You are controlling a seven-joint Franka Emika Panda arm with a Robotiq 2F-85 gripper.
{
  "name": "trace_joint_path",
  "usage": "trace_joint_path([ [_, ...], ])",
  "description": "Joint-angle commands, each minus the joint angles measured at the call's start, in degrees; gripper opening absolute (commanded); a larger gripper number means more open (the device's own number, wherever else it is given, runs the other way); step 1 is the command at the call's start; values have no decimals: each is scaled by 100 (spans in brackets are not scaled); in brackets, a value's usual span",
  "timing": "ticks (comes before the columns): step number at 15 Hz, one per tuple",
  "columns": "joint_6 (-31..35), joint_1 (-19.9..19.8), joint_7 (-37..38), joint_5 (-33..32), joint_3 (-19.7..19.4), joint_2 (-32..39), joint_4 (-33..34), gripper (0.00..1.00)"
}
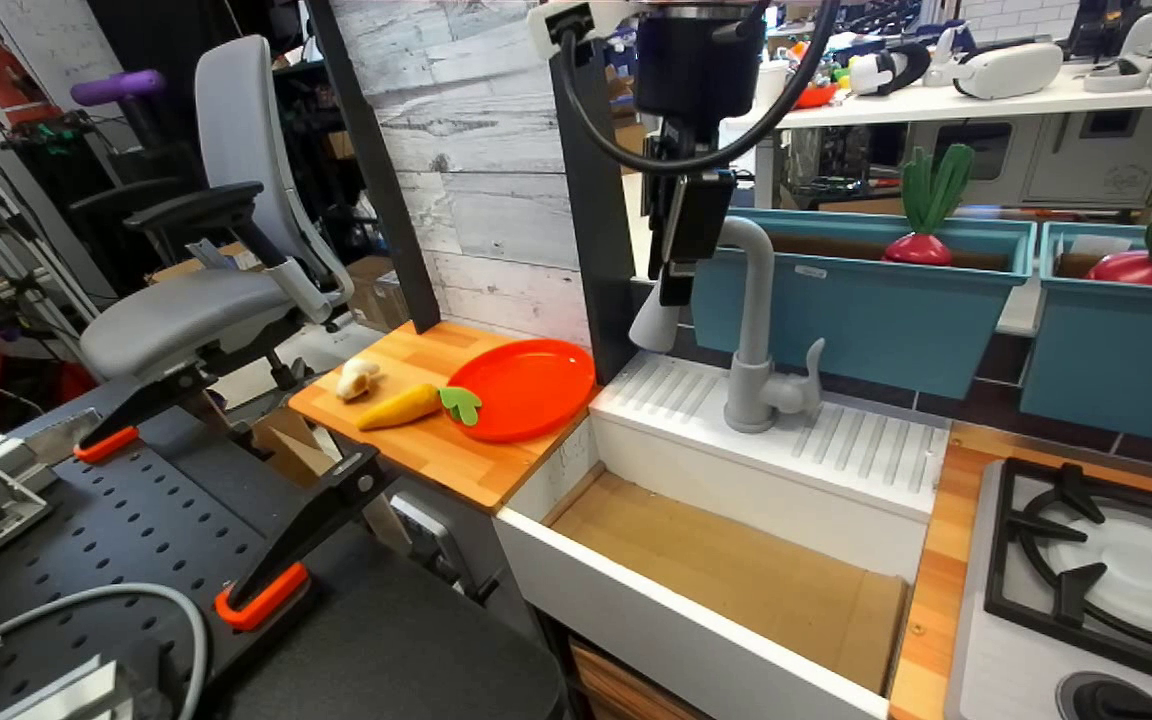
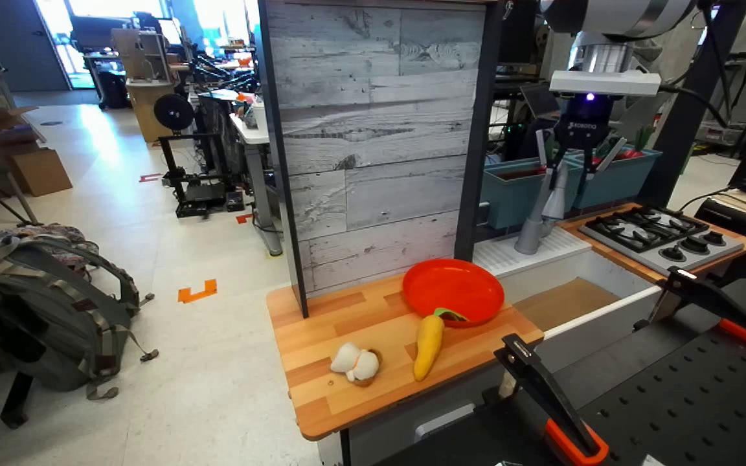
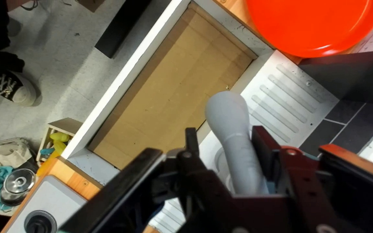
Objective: Slide the spout to the right, then put the stuffed carrot on the plate then back on the counter
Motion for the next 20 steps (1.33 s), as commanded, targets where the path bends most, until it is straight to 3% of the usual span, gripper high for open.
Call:
trace_joint_path([
  [1, -91, -75, 220, -626, -514, 27, 117, 78],
  [4, -154, -57, 245, -751, -532, 11, 86, 99],
  [10, -236, -145, -201, -807, -351, -49, 0, 100],
  [20, -227, -781, -2555, -302, 449, -740, -658, 100],
])
